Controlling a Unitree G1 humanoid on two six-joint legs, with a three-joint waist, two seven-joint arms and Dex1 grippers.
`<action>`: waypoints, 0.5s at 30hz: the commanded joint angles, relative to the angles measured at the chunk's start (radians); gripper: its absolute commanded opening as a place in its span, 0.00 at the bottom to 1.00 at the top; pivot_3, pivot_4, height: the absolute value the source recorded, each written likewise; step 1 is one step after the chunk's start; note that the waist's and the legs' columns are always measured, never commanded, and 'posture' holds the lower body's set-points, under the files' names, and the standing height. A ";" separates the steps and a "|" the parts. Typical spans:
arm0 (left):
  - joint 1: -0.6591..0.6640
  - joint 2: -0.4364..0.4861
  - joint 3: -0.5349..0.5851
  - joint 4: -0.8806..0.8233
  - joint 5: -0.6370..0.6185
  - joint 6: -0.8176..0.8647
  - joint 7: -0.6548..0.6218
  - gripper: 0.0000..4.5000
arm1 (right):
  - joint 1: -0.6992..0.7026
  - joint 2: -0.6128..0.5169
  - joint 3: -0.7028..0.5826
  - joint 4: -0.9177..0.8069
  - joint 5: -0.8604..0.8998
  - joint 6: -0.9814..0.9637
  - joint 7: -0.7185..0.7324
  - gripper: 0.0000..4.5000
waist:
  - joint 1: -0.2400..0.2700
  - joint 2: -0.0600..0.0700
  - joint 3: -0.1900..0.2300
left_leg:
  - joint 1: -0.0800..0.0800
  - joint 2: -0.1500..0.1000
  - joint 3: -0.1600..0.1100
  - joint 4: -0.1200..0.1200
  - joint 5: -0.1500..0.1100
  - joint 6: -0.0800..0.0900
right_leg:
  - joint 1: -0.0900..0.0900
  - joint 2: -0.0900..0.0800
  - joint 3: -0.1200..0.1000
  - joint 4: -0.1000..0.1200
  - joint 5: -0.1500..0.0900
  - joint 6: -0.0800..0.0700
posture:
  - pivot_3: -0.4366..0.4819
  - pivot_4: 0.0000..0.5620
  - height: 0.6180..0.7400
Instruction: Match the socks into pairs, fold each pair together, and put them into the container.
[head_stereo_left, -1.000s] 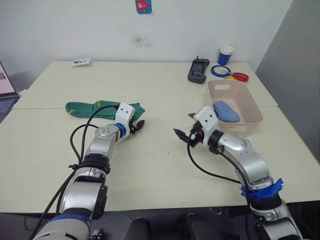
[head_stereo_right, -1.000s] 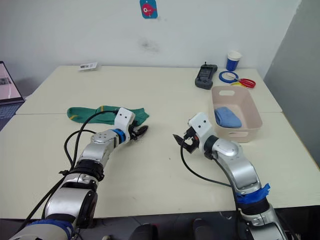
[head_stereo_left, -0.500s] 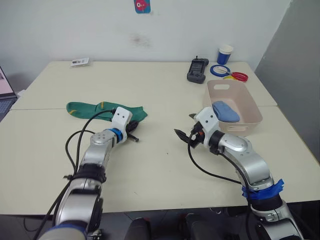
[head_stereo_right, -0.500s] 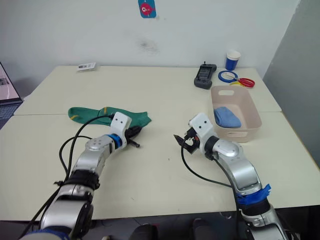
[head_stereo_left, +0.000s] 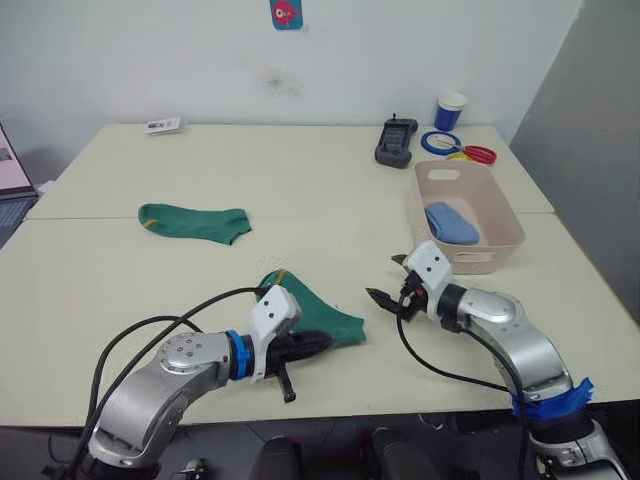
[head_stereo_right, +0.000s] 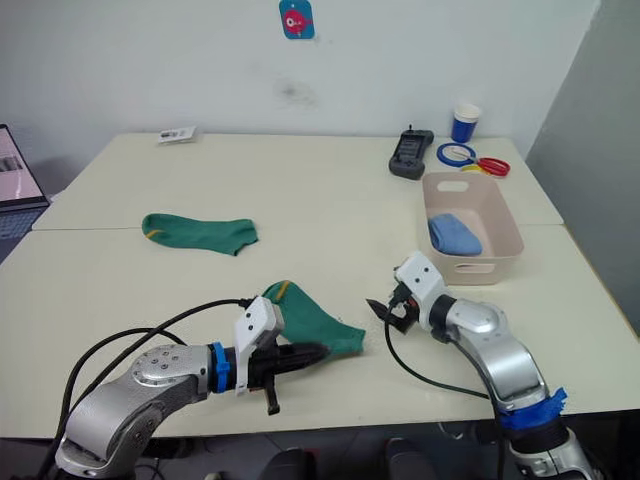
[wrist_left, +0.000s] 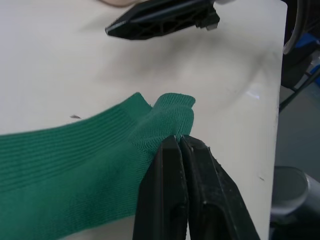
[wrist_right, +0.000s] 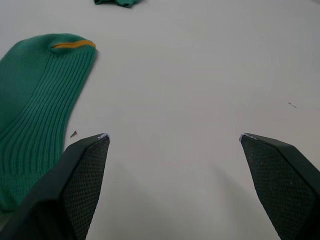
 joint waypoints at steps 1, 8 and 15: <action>0.000 0.025 0.017 -0.011 -0.052 0.015 -0.023 0.27 | 0.000 -0.010 -0.017 -0.008 0.015 -0.031 0.014 1.00 | 0.000 0.000 0.000 | 0.000 0.000 0.000 0.000 0.000 0.000 | 0.000 0.000 0.000 0.000 0.000 0.000 | 0.48 0.27 1.00; -0.063 0.107 0.161 0.092 -0.179 0.031 -0.110 0.78 | 0.011 -0.026 -0.030 -0.001 0.030 -0.017 0.030 1.00 | 0.003 0.000 0.000 | 0.000 0.000 -0.001 0.000 0.000 0.000 | 0.000 0.001 -0.001 0.000 -0.001 -0.001 | 0.48 0.27 1.00; -0.268 0.144 0.183 0.498 -0.004 -0.191 -0.094 0.99 | 0.071 -0.068 -0.051 -0.121 0.229 0.191 0.146 1.00 | 0.004 0.000 0.000 | -0.001 0.000 -0.001 0.000 0.000 0.000 | 0.000 0.003 -0.001 0.000 -0.001 -0.001 | 0.48 0.27 1.00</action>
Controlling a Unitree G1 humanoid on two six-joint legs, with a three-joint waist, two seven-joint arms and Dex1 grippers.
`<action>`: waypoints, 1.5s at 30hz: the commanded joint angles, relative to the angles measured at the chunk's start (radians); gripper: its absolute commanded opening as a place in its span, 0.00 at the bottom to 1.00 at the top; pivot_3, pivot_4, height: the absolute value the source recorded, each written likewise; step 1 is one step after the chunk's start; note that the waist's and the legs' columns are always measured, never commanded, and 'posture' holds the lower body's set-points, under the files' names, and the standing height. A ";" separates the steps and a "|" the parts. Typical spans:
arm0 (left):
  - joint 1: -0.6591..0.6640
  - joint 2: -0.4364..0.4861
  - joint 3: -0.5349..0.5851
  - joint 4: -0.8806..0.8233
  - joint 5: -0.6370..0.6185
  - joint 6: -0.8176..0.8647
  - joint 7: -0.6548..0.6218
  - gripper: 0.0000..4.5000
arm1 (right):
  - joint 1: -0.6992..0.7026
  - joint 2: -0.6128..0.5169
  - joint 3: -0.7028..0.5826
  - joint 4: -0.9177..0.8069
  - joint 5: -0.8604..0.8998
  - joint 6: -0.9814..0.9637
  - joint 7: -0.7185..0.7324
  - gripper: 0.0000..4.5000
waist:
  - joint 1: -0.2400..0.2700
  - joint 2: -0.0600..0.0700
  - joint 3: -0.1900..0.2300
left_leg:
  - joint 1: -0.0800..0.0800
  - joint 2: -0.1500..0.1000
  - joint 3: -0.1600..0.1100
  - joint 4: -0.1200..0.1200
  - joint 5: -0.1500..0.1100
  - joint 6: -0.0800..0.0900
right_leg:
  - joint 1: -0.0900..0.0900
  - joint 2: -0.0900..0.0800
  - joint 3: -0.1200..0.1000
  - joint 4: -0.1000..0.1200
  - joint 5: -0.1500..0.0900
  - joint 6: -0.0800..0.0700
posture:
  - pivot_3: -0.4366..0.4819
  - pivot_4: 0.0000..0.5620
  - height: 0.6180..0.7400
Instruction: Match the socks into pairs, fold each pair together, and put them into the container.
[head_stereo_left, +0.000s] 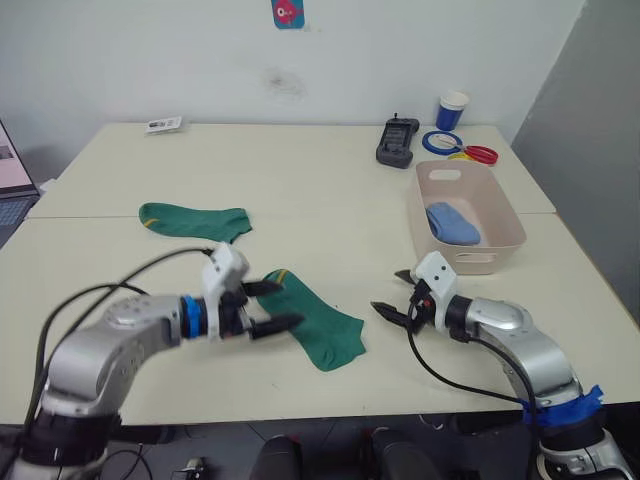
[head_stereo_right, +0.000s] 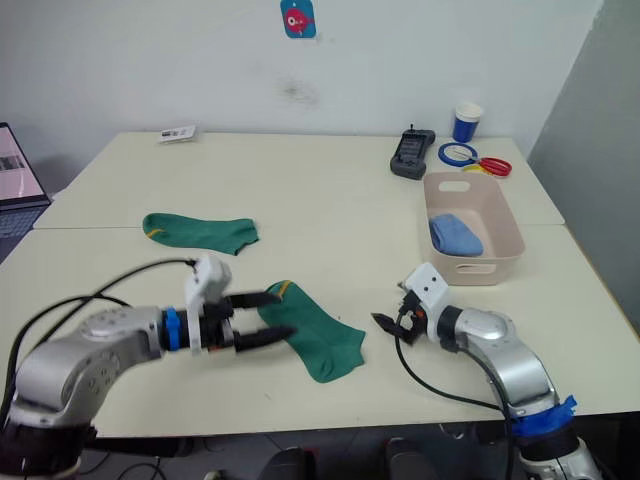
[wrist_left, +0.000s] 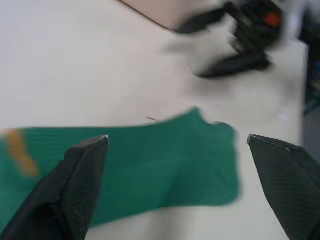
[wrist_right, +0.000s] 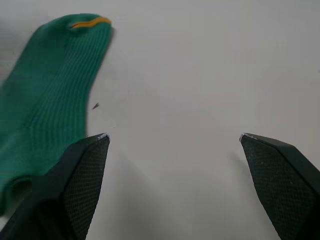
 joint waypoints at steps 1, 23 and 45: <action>-0.069 0.003 -0.021 0.180 0.113 -0.148 0.005 0.99 | 0.021 -0.062 -0.005 -0.106 0.097 0.072 0.094 1.00 | 0.000 0.000 0.000 | 0.000 0.000 0.000 0.000 0.000 0.000 | 0.000 0.000 0.000 0.000 0.000 0.000 | 0.48 0.27 1.00; -0.167 -0.090 -0.141 0.534 0.302 -0.292 -0.076 0.44 | 0.016 -0.002 0.118 -0.053 0.210 0.256 0.101 0.37 | -0.001 -0.002 -0.001 | 0.000 0.000 0.001 0.000 0.000 0.000 | 0.000 0.000 0.000 0.001 0.000 0.000 | 0.48 0.27 1.00; 0.288 -0.166 0.104 -0.198 0.059 0.130 0.230 0.00 | 0.001 -0.194 -0.008 0.027 0.275 0.212 0.242 0.00 | -0.002 -0.002 -0.001 | -0.001 0.001 0.000 0.000 0.000 0.000 | 0.000 -0.005 0.000 0.000 0.000 0.000 | 0.48 0.27 1.00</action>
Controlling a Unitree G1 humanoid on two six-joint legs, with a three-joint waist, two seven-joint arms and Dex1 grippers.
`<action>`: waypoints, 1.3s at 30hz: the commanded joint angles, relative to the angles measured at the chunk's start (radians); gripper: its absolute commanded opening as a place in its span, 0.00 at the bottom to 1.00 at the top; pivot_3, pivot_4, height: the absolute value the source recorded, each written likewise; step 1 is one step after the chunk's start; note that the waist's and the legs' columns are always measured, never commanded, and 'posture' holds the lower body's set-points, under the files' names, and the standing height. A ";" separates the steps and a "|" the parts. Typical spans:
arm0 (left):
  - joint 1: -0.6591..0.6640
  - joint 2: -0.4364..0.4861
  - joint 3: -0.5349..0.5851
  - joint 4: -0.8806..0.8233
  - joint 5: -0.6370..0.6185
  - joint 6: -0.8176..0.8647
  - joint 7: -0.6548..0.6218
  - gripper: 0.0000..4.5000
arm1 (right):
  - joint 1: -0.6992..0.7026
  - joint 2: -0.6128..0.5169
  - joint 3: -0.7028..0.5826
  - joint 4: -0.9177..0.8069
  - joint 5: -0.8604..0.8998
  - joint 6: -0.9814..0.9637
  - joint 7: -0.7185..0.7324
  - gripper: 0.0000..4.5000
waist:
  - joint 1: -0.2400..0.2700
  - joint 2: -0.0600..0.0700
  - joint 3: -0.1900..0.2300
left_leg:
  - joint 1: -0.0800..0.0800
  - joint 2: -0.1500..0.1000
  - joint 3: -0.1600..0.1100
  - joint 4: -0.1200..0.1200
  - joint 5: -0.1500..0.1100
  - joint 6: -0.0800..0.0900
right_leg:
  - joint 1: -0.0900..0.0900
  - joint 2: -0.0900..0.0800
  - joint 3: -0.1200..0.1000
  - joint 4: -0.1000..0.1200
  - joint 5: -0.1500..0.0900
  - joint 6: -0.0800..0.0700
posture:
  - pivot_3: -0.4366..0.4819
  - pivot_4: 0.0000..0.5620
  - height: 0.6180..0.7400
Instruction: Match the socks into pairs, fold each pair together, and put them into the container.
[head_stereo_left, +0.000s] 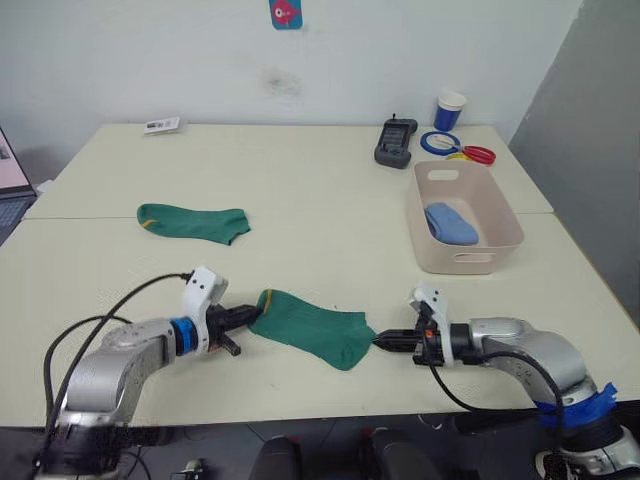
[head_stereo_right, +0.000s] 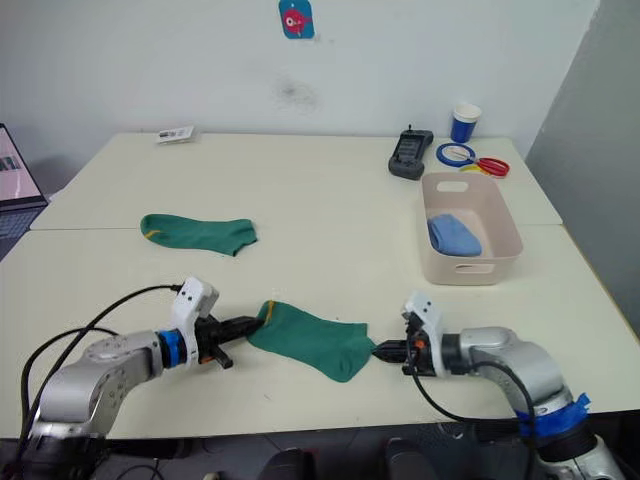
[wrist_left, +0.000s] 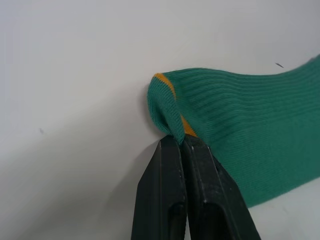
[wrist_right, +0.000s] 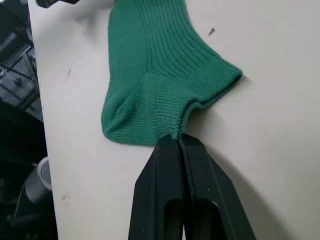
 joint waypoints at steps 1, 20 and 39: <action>0.068 -0.037 0.048 -0.174 -0.058 0.081 0.093 0.00 | 0.016 -0.062 -0.053 -0.011 0.037 -0.010 0.061 0.00 | 0.001 0.000 0.000 | 0.000 0.000 0.000 0.000 0.000 0.000 | 0.000 0.000 0.000 0.000 0.000 0.000 | 0.48 0.27 1.00; 0.126 -0.114 0.040 -0.260 -0.124 0.097 0.209 0.59 | 0.000 -0.089 -0.056 -0.024 0.081 0.053 0.062 0.00 | 0.000 0.000 0.000 | 0.001 -0.001 0.000 0.000 0.000 0.000 | 0.001 0.002 0.000 0.000 0.000 0.000 | 0.48 0.27 1.00; -0.065 0.058 -0.027 0.124 -0.083 -0.061 -0.031 0.88 | 0.007 -0.040 -0.062 -0.035 0.118 0.144 -0.038 0.68 | 0.002 0.000 0.000 | 0.000 -0.001 0.000 0.000 0.000 0.000 | 0.000 0.001 0.000 0.000 0.000 0.000 | 0.48 0.27 1.00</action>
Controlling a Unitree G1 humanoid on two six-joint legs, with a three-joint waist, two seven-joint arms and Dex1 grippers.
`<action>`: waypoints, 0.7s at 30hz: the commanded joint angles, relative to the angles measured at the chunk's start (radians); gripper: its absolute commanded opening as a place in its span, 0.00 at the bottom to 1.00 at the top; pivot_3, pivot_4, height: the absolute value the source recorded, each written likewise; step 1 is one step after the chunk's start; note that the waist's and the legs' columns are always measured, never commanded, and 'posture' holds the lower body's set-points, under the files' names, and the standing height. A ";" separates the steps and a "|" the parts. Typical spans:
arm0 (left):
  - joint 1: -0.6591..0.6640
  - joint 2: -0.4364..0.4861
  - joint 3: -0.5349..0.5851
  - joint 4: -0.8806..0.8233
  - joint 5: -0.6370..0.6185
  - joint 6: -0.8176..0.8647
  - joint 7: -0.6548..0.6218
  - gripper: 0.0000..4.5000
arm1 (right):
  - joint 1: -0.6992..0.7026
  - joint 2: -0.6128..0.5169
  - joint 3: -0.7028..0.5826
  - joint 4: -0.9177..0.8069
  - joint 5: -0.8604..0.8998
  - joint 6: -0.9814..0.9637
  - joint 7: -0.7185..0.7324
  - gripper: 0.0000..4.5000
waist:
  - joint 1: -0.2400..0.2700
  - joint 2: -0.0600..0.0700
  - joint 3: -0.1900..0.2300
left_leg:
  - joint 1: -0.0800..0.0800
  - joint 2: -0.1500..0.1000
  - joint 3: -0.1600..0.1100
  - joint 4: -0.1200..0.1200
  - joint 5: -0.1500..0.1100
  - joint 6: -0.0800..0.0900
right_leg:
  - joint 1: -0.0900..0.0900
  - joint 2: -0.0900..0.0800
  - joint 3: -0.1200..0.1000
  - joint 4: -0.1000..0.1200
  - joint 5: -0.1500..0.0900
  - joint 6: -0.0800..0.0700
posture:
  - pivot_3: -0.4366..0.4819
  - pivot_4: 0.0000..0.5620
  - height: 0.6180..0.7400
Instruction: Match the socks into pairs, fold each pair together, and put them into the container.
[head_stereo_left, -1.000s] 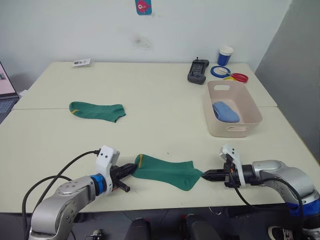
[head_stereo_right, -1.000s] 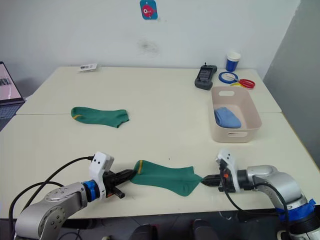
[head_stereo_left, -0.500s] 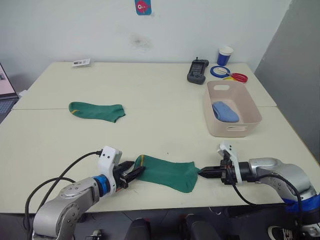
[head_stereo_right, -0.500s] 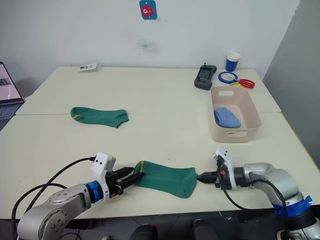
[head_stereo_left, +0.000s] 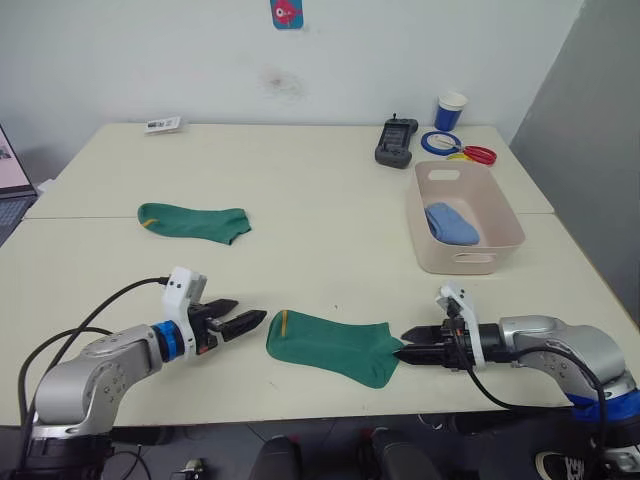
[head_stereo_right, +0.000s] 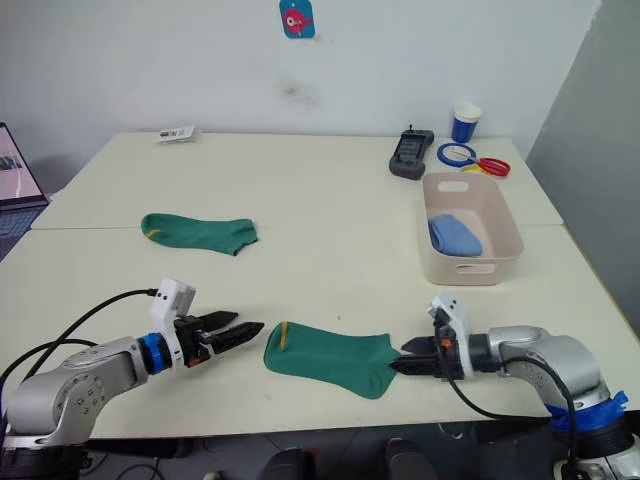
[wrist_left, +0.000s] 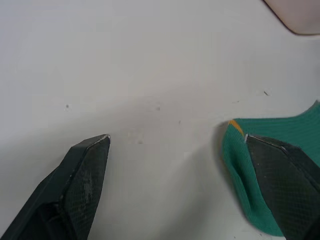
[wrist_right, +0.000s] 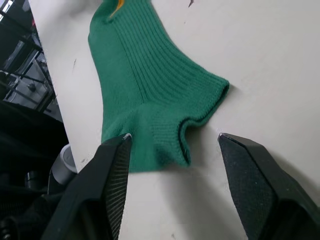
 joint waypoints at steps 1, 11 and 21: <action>-0.014 0.007 -0.080 0.011 0.051 -0.065 -0.041 0.80 | 0.009 0.013 0.007 -0.030 -0.004 -0.009 -0.028 0.68 | 0.000 0.000 0.000 | 0.000 0.000 0.000 0.000 0.000 0.000 | 0.000 0.000 0.000 0.000 0.000 0.000 | 0.48 0.27 1.00; 0.006 0.034 -0.154 -0.018 0.083 -0.104 -0.114 0.11 | 0.039 0.017 0.008 -0.043 0.000 -0.026 -0.031 0.08 | 0.000 0.000 0.000 | 0.000 0.000 0.000 0.000 0.000 0.000 | 0.000 0.000 0.000 0.000 0.000 0.000 | 0.48 0.27 1.00; 0.047 0.027 -0.106 -0.058 0.047 -0.086 -0.102 0.01 | 0.026 0.017 0.010 -0.012 -0.017 -0.058 -0.018 0.00 | -0.001 0.000 0.000 | 0.000 0.000 0.000 0.000 0.000 0.000 | 0.000 0.000 0.000 0.000 0.000 0.000 | 0.48 0.27 1.00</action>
